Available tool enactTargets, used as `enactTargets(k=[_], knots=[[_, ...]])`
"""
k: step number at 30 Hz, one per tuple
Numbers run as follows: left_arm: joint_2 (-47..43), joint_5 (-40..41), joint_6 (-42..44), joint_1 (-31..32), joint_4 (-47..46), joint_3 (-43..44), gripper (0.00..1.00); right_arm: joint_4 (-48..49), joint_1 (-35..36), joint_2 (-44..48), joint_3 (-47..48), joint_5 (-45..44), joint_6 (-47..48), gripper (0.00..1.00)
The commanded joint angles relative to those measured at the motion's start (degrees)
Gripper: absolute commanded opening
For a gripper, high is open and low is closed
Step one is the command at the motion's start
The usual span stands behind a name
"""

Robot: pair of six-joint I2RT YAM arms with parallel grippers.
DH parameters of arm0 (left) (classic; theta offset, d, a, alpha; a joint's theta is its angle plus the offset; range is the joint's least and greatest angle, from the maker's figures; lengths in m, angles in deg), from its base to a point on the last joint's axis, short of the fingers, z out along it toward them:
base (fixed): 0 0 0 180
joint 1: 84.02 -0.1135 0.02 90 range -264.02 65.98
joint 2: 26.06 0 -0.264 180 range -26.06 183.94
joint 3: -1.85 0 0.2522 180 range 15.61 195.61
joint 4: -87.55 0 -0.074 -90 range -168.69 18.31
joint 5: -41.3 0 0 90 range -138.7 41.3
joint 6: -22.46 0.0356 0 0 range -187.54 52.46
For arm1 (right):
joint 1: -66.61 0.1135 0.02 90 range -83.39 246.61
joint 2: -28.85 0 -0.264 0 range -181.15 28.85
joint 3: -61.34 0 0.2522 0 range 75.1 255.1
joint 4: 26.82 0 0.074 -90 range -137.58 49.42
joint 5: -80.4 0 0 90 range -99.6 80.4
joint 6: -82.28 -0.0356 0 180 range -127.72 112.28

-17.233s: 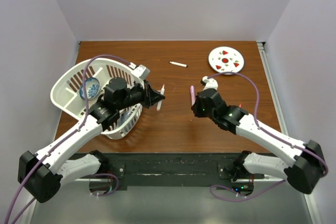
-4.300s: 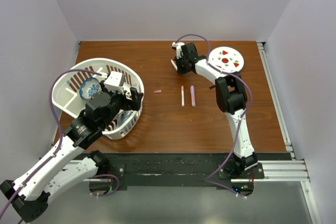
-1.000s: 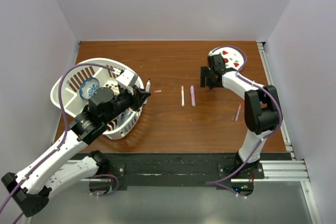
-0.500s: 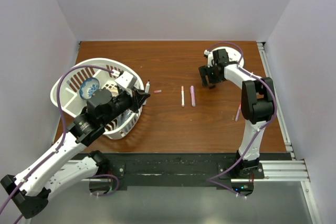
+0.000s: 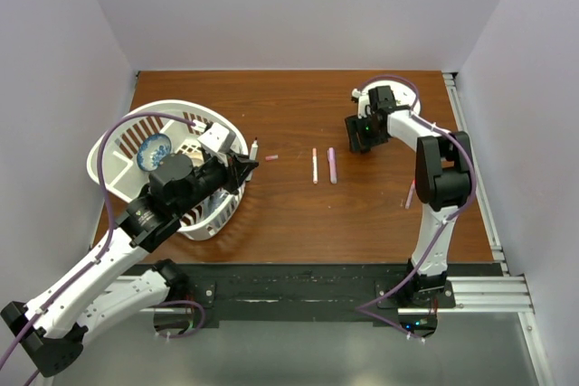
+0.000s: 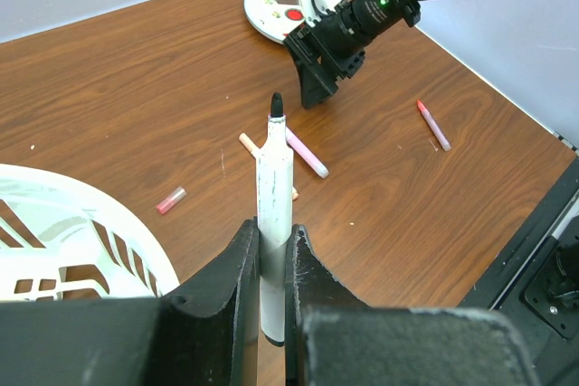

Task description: Insert the pens into the pen caps

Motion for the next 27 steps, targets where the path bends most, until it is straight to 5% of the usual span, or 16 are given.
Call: enactTargets(k=[1,15,20,27], knots=[[-0.4,0.4,0.8,-0.2,-1.3,-0.5,0.0,-0.7,0.0,4.9,-2.6,1.1,-3.5,0.63],[-0.4,0.1,0.5,-0.2,-1.5,-0.8,0.0,-0.1,0.0,8.8,-6.4,0.5,-2.8,0.54],[-0.4,0.2,0.5,-0.2,-1.5,-0.9,0.0,-2.1,0.0,7.4,-2.8,-1.7,1.1,0.71],[0.1,0.5,0.5,-0.2,-1.5,-0.9,0.0,-3.4,0.0,5.1,0.5,1.8,4.3,0.74]])
